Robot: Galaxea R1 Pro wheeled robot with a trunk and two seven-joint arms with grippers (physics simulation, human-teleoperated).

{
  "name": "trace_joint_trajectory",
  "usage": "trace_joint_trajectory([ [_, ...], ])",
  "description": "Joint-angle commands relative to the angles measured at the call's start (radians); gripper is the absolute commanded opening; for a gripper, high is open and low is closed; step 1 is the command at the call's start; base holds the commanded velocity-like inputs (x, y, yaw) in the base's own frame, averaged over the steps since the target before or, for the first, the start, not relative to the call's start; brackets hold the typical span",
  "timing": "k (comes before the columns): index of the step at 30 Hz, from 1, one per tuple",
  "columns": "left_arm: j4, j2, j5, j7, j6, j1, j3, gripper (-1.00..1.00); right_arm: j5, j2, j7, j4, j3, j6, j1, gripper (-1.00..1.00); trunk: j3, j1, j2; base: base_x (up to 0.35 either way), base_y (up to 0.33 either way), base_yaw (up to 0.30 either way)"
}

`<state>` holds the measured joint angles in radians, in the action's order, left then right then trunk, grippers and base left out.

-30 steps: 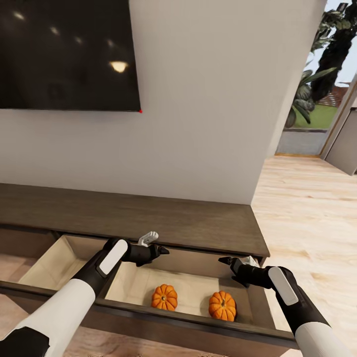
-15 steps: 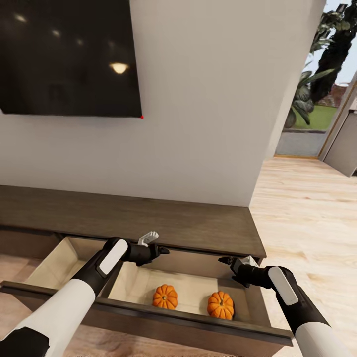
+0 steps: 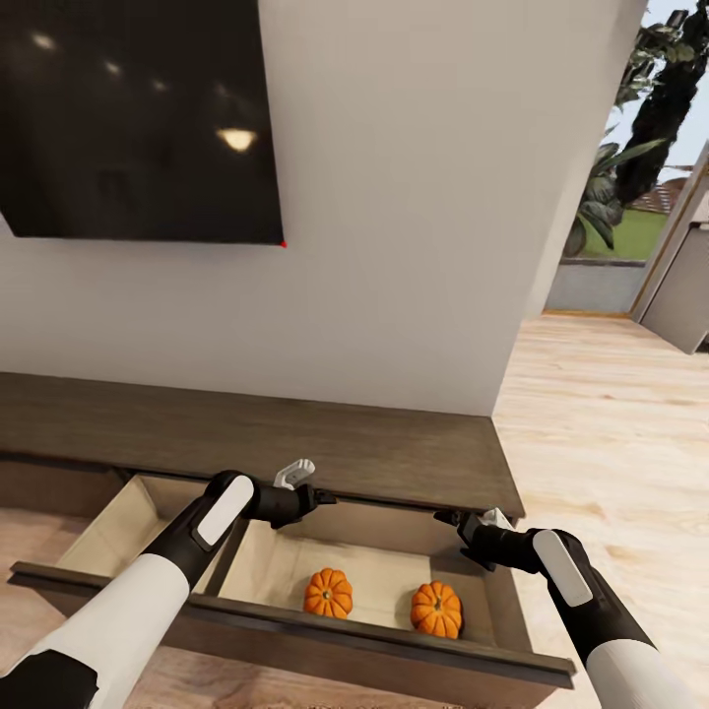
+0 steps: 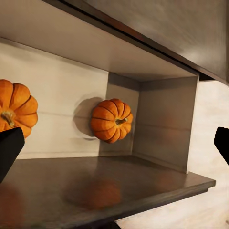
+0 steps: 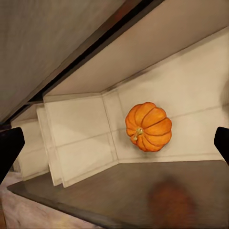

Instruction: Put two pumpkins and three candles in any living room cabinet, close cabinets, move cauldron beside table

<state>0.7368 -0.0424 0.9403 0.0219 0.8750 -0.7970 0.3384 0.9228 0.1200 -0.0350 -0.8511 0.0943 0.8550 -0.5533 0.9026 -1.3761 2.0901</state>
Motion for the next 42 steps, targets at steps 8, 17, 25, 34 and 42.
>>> trace_joint_trajectory([
  [8, 0.002, -0.001, 0.002, 0.001, 0.002, -0.001, 0.004, 1.00, -0.003, 0.000, -0.008, 0.000, 0.002, 0.004, -0.001, 1.00, -0.024, 0.031, -0.056, -0.250, 0.000, 0.000],
  [17, 0.010, -0.004, 0.002, -0.004, 0.005, 0.001, 0.004, 1.00, 0.003, 0.000, -0.020, -0.002, 0.002, 0.005, -0.001, 1.00, -0.052, 0.066, -0.119, -0.319, 0.022, 0.000],
  [25, 0.020, -0.005, 0.002, -0.005, 0.004, 0.004, 0.005, 1.00, 0.004, 0.000, -0.023, -0.003, 0.001, 0.006, -0.001, 1.00, -0.078, 0.096, -0.175, -0.136, 0.018, 0.000],
  [34, 0.025, -0.005, 0.002, -0.005, 0.004, 0.004, 0.007, 1.00, 0.004, 0.000, -0.023, -0.003, 0.001, 0.006, -0.001, 1.00, -0.106, 0.131, -0.238, -0.007, 0.001, 0.000],
  [42, 0.026, -0.005, 0.002, -0.005, 0.005, 0.004, 0.008, 1.00, 0.004, -0.001, -0.023, -0.004, -0.001, 0.006, -0.001, 1.00, -0.131, 0.161, -0.294, -0.033, 0.013, 0.000],
])
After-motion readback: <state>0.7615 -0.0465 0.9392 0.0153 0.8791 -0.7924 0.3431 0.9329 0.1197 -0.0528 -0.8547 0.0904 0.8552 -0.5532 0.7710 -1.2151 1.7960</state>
